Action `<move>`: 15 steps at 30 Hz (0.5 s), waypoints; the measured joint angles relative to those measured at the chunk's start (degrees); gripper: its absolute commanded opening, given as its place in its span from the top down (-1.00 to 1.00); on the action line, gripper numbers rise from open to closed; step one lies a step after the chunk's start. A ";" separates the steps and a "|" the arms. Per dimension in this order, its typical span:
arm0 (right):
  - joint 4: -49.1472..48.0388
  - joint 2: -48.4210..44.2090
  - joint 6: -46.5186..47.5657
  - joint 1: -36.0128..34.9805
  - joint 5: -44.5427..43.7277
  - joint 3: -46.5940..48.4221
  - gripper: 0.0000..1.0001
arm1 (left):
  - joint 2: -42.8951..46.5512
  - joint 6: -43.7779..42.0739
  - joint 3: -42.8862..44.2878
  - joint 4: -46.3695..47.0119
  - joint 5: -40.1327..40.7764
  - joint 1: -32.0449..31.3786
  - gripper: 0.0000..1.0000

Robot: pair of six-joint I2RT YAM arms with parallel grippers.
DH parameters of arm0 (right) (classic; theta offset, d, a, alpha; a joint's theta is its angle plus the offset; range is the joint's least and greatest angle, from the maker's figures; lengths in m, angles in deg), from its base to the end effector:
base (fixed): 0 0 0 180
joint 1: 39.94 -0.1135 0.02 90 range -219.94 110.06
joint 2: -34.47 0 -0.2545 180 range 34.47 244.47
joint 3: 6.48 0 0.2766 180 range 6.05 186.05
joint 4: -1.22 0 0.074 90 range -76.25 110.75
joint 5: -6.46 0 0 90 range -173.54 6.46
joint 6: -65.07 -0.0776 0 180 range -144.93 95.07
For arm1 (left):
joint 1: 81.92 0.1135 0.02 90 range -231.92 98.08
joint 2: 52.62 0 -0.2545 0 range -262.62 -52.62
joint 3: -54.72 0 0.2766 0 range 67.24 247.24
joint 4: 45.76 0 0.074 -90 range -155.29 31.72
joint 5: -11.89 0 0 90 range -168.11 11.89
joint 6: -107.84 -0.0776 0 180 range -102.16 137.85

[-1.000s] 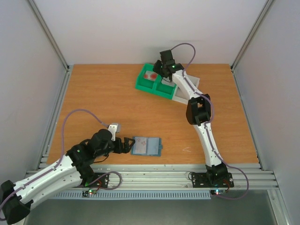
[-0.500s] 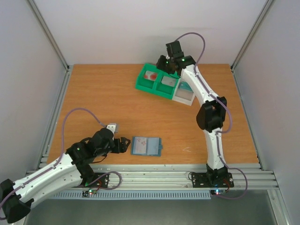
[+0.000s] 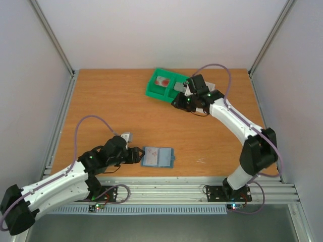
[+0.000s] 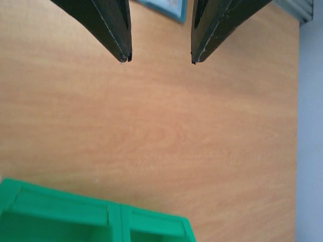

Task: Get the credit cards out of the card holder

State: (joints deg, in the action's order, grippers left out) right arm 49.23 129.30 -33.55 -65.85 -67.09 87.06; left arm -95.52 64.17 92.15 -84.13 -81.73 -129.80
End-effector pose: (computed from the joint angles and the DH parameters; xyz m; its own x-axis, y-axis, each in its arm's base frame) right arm 0.3635 0.2010 0.2483 -0.7619 -0.2103 -0.6126 -0.4764 0.8228 0.3100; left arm 0.1427 -0.1651 0.1555 -0.8783 -0.1050 -0.4664 0.1962 0.8105 -0.5519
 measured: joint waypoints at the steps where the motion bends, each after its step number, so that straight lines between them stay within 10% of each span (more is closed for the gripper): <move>1: -0.52 -1.81 -0.13 -0.24 0.39 -1.99 0.35 | -0.46 0.26 -0.26 0.72 -0.42 0.02 -0.26; 15: -4.79 -15.17 -0.35 -4.04 7.50 -22.10 0.37 | -14.34 4.37 -3.45 16.72 -6.47 0.39 0.04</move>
State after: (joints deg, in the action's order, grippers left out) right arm 44.45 114.13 -33.90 -69.90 -59.59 64.97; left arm -109.85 68.54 88.70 -67.41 -88.20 -129.41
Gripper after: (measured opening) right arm 0.315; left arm 0.509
